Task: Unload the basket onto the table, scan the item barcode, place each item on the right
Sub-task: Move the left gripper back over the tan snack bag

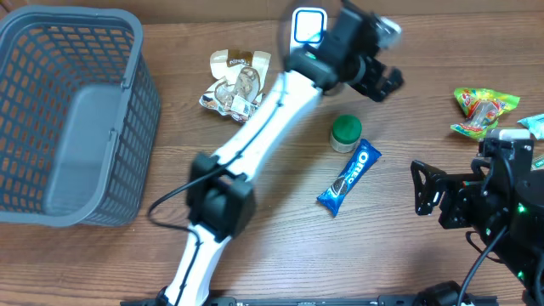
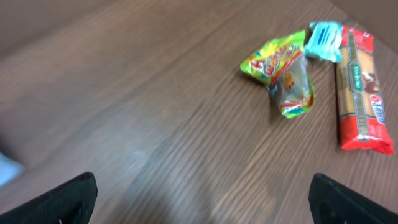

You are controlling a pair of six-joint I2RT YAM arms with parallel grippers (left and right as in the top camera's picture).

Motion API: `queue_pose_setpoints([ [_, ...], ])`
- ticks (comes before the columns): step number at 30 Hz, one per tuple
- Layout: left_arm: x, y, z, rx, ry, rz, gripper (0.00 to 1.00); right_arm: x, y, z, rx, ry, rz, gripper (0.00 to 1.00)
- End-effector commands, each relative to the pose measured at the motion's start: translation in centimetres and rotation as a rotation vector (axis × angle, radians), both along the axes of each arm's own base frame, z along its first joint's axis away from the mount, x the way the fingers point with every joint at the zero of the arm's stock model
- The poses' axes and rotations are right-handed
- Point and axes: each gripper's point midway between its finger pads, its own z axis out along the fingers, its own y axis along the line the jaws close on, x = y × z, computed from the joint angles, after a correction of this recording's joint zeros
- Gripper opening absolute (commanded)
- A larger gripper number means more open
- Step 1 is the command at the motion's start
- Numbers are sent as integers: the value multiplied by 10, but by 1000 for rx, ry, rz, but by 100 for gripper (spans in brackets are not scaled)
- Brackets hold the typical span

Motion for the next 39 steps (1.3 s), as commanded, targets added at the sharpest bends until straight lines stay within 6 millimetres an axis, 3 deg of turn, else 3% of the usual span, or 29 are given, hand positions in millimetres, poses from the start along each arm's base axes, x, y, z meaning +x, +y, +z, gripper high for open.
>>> queue_pose_setpoints([
  [1, -34, -10, 33, 32, -85, -119, 100, 1, -3, 3, -7, -16, -16, 100],
  [9, -41, 61, 54, 216, -87, 2, 100, 0, -4, 1, -9, -9, -17, 100],
  [19, -27, 152, 37, 275, 99, 133, 100, -1, -4, 1, -10, -6, -16, 100],
  [26, -10, 226, 23, 430, 154, 382, 100, -2, -4, -1, -11, 6, -17, 100],
  [34, 1, 287, 7, 479, 216, 508, 100, -3, -4, -2, -12, 9, -17, 100],
  [39, 5, 317, -19, 408, 315, 540, 100, -3, -4, -2, -12, 8, -17, 100],
])
